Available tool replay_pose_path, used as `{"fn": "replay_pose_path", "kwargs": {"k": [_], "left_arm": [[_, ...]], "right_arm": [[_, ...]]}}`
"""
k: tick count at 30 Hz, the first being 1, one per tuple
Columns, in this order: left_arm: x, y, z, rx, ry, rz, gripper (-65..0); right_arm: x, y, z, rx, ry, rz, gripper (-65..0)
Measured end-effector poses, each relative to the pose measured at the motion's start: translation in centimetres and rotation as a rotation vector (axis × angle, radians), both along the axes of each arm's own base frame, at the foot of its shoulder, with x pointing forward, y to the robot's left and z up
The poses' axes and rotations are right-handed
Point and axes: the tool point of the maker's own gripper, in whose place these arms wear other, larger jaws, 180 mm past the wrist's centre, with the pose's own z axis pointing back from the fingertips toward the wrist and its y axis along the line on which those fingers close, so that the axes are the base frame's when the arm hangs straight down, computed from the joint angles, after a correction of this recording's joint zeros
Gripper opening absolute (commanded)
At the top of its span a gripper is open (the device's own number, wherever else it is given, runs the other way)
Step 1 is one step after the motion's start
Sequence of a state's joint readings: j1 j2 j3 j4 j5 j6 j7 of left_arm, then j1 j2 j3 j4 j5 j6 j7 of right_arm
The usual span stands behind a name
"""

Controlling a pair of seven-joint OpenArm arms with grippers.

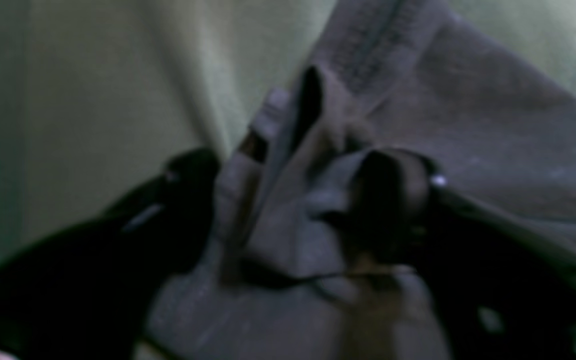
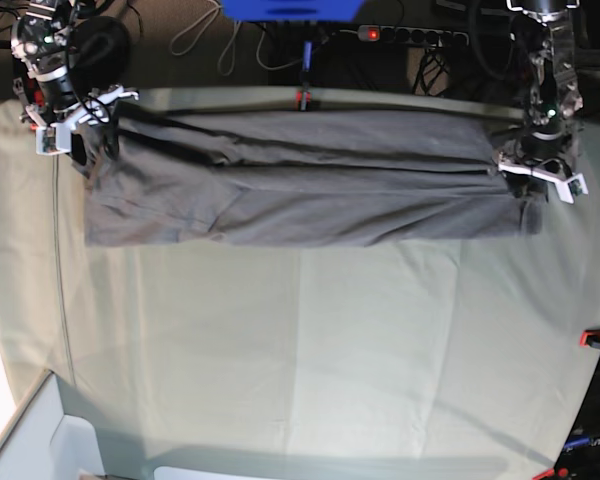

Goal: Layout the t-shirt on the table in an organized manner, then fold the t-shirt properly
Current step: 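Grasp the folded strip's end with the left gripper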

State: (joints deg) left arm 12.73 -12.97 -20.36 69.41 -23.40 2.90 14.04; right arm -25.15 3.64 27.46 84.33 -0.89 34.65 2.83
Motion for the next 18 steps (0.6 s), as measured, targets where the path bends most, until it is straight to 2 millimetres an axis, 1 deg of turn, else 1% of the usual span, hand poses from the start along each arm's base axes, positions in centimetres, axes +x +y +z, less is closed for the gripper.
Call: {"fn": "replay_pose_path", "kwargs": {"k": [2, 3, 7, 9, 11, 13, 14, 15, 17, 18], "left_arm": [[0.1, -0.5, -0.1, -0.009, -0.012, 0.004, -40.9], [0.2, -0.6, -0.1, -0.012, -0.016, 0.005, -43.2], [0.5, -1.0, 0.1, -0.021, -0.021, -0.009, -46.0], [0.9, -2.1, 0.6, -0.046, -0.028, -0.074, -48.9], [1.4, -3.7, 1.5, -0.067, -0.058, -0.159, -52.9], [1.7, -4.7, 2.3, -0.078, -0.084, -0.181, -59.0], [1.8, -5.2, 2.6, -0.083, -0.098, -0.182, -63.6], [1.9, -5.6, 2.9, -0.086, -0.110, -0.186, -65.0], [2.0, -6.4, 3.5, -0.097, -0.126, -0.201, -64.1], [2.0, -6.6, 3.8, -0.097, -0.136, -0.203, -64.7]], "right_arm": [[0.0, 0.0, 0.0, 0.000, 0.000, 0.000, -33.5], [0.0, 0.0, 0.0, 0.001, 0.000, 0.000, -33.5], [0.0, 0.0, 0.0, 0.000, 0.000, 0.000, -33.5], [0.0, 0.0, 0.0, 0.000, 0.000, 0.000, -33.5], [0.0, 0.0, 0.0, 0.000, 0.002, 0.000, -33.5], [0.0, 0.0, 0.0, 0.000, 0.002, 0.000, -33.5], [-0.2, 0.0, -0.1, 0.000, 0.006, 0.000, -33.5], [-0.2, 0.0, -0.1, 0.000, 0.006, 0.000, -33.5], [-0.1, 0.0, -0.1, 0.000, 0.006, 0.000, -33.5], [-0.1, 0.0, -0.1, 0.000, 0.006, 0.000, -33.5]]}}
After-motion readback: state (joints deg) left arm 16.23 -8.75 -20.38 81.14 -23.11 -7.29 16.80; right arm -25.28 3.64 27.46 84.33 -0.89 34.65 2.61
